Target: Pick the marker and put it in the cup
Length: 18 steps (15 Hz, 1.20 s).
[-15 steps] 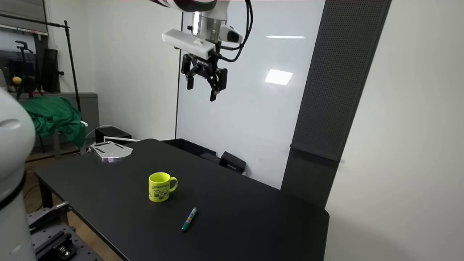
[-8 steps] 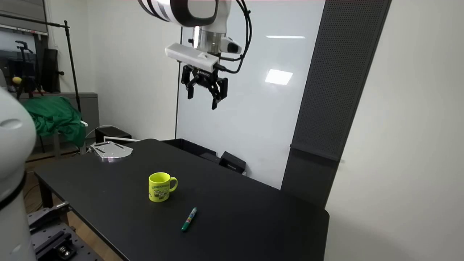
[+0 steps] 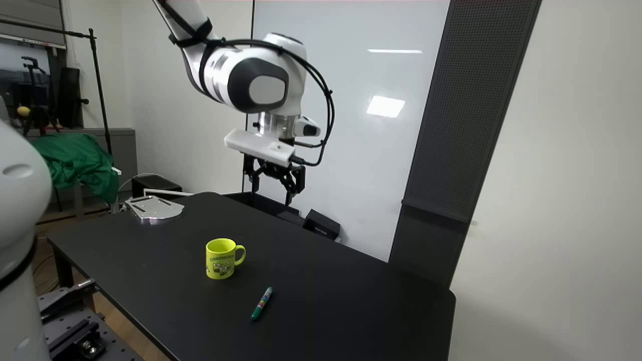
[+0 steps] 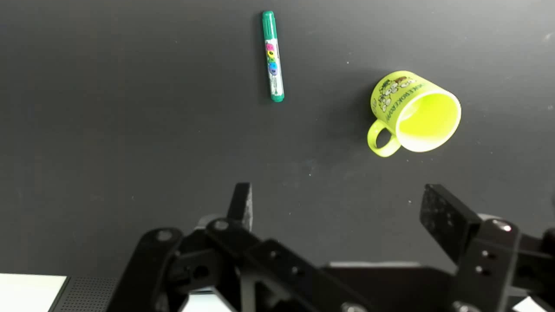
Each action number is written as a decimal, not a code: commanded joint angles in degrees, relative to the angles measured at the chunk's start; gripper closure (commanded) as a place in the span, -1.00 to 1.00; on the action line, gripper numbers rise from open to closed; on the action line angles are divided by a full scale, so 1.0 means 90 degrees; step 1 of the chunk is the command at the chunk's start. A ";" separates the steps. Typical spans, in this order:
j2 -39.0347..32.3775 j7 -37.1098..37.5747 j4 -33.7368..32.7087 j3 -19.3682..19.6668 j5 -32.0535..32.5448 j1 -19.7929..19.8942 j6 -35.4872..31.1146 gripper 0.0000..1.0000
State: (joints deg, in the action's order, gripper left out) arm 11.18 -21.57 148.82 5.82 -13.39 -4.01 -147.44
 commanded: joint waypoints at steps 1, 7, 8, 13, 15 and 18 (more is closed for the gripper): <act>-0.0835 -0.0154 0.0180 -0.0129 0.0021 -0.0016 -0.0852 -1.00; -0.1407 -0.0085 0.0210 -0.0388 0.0152 0.0204 -0.1296 -1.00; -0.1424 -0.0084 0.0207 -0.0392 0.0155 0.0208 -0.1301 -1.00; -0.1402 -0.0085 0.0195 -0.0388 0.0155 0.0207 -0.1300 -1.00; -0.1756 0.0001 0.0128 -0.0404 0.0252 0.0272 -0.1383 -1.00; -0.2141 0.0047 0.0117 -0.0459 0.0502 0.0383 -0.1632 -1.00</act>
State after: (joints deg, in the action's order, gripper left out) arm -4.37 -22.65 150.64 3.01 -11.37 -2.28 -159.66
